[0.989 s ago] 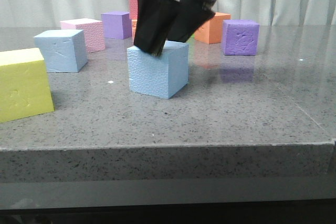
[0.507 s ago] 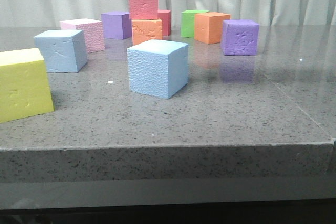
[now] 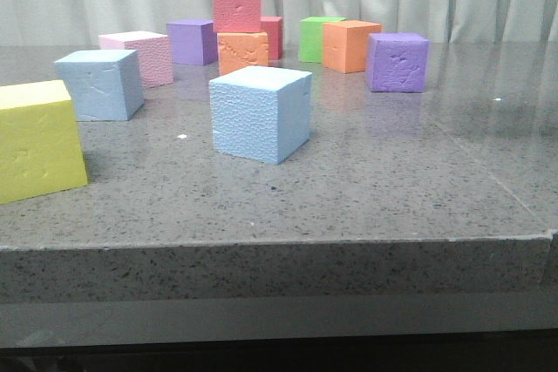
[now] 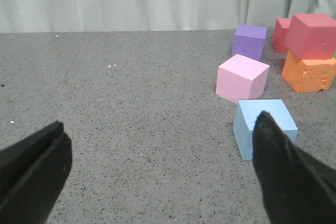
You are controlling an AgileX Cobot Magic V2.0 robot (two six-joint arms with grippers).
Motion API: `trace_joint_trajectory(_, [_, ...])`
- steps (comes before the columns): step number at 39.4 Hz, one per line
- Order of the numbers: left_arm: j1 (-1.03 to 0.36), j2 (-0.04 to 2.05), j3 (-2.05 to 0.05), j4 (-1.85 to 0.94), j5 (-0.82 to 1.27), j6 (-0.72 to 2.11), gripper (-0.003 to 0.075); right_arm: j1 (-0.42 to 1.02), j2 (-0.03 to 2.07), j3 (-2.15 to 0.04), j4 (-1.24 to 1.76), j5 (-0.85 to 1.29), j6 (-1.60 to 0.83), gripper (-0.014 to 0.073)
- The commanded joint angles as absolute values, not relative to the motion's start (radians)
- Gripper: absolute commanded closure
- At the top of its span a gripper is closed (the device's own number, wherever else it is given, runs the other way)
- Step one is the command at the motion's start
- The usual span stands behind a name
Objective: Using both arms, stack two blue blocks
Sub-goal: 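Open the right gripper and lift it away from the cube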
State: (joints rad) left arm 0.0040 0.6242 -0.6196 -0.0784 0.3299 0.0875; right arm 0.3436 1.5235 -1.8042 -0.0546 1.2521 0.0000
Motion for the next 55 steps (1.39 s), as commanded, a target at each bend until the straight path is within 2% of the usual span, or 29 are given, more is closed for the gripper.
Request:
trace_joint_trajectory(1, [0.002, 0.63, -0.65, -0.081, 0.252, 0.083, 0.0048, 0.304, 1.419, -1.748, -0.181, 1.271, 0.103, 0.0652])
trace_joint_trajectory(10, [0.002, 0.63, -0.65, -0.081, 0.252, 0.083, 0.0048, 0.197, 1.21, -1.405, -0.193, 1.185, 0.116, 0.0653])
trace_joint_trajectory(24, [0.002, 0.63, -0.65, -0.081, 0.251, 0.083, 0.0048, 0.196, 0.802, -0.846, -0.128, 0.81, 0.116, 0.0653])
trace_joint_trajectory(31, [0.002, 0.63, -0.65, -0.081, 0.241, 0.083, 0.0048, 0.196, 0.592, -0.64, -0.128, 0.637, 0.116, 0.0653])
trace_joint_trajectory(37, [0.002, 0.657, -0.652, -0.095, 0.225, 0.083, 0.0048, 0.196, 0.471, -0.529, -0.129, 0.536, 0.116, 0.0653])
trace_joint_trajectory(42, [-0.001, 0.74, -0.703, -0.118, 0.225, 0.083, 0.0048, 0.196, 0.467, -0.513, -0.129, 0.517, 0.116, 0.0653])
trace_joint_trajectory(55, [-0.07, 1.077, -0.995, -0.12, 0.382, 0.083, 0.0048, 0.196, 0.467, -0.511, -0.129, 0.515, 0.116, 0.0653])
